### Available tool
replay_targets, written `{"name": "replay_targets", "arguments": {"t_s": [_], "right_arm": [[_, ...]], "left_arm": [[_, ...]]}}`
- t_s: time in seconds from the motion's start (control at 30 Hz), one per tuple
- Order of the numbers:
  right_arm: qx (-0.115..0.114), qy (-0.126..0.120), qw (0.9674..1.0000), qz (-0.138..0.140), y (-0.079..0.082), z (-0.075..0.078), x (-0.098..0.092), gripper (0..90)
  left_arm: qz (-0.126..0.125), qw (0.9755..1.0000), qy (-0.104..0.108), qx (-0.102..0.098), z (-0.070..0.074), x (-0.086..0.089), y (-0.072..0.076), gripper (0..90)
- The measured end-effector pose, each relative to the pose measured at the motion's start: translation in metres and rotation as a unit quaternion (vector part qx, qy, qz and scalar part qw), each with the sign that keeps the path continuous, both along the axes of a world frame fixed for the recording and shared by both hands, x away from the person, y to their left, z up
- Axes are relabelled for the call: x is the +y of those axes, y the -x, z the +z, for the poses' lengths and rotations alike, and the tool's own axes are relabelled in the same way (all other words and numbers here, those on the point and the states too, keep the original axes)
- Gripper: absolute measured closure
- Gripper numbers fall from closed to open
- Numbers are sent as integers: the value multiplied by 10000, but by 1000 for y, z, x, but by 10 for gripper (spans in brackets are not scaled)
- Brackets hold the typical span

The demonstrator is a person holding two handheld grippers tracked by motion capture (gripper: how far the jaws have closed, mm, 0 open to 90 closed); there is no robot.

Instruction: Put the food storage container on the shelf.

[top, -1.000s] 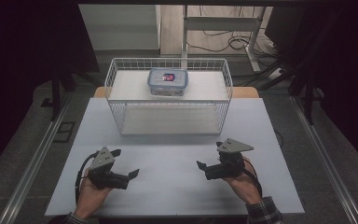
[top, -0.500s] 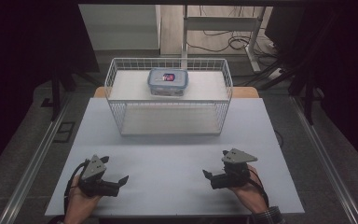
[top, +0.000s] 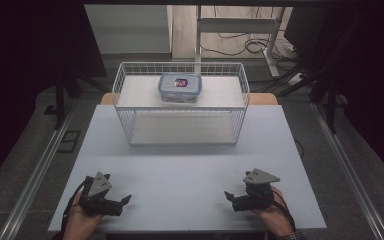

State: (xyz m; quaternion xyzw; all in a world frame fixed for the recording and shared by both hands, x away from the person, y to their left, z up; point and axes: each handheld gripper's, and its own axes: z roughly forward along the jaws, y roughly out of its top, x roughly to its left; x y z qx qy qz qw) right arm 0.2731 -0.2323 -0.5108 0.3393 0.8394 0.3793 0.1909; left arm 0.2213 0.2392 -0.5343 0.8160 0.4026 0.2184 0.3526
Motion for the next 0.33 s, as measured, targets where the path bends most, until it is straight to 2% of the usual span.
{"name": "replay_targets", "arguments": {"t_s": [0.07,0.17,0.2,0.33], "right_arm": [[13,49,10000,6,0,-2,-1,0],[165,323,9993,44,0,-10,-1,0],[165,323,9993,44,0,-10,-1,0],[294,479,9983,120,0,-14,1,0]], "left_arm": [[-29,9999,-64,107,-3,-1,-1,0],[-55,9994,-203,272,-8,-2,-3,0],[-60,9991,-252,325,-9,-3,-4,0],[-63,9988,-255,422,-10,-3,-5,0]]}}
